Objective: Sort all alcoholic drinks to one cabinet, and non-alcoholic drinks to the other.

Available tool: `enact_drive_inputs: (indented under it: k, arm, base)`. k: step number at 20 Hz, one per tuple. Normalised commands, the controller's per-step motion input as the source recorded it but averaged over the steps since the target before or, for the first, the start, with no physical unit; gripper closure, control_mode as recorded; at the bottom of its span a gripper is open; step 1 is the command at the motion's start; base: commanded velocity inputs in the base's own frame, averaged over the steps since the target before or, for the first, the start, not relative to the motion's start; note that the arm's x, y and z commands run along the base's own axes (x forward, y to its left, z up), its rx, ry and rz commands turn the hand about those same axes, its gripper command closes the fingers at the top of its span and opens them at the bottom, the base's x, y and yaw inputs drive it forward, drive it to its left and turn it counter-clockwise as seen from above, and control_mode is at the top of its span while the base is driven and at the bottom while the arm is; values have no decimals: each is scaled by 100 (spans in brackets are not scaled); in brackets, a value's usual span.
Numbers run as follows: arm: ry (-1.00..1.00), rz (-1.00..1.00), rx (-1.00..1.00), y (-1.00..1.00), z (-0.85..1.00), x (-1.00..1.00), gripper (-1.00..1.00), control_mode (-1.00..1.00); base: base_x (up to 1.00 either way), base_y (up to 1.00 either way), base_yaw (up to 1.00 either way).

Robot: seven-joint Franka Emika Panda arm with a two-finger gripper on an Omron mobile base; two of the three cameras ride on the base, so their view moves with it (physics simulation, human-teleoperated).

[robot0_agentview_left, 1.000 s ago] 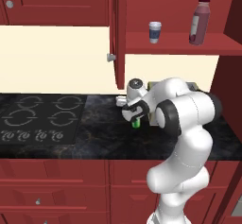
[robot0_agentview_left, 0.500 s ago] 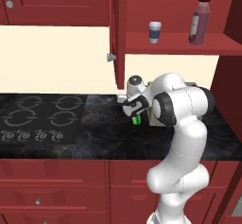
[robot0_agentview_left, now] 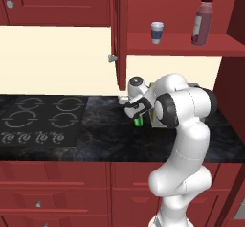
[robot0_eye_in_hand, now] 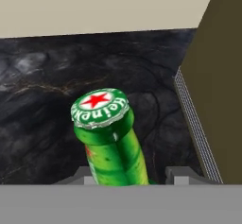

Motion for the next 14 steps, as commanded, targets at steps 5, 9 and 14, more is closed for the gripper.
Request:
enact_drive_inputs:
  k: [5, 9, 14]
  arm:
    - [-1, 4, 0, -9, -1, -30, 100, -100]
    - [-1, 3, 0, -10, 0, -34, 100, -100]
    - [-3, 2, 0, -11, 6, -31, 100, -100]
  base:
    - [0, 0, 0]
    - [0, 0, 0]
    - [0, 0, 0]
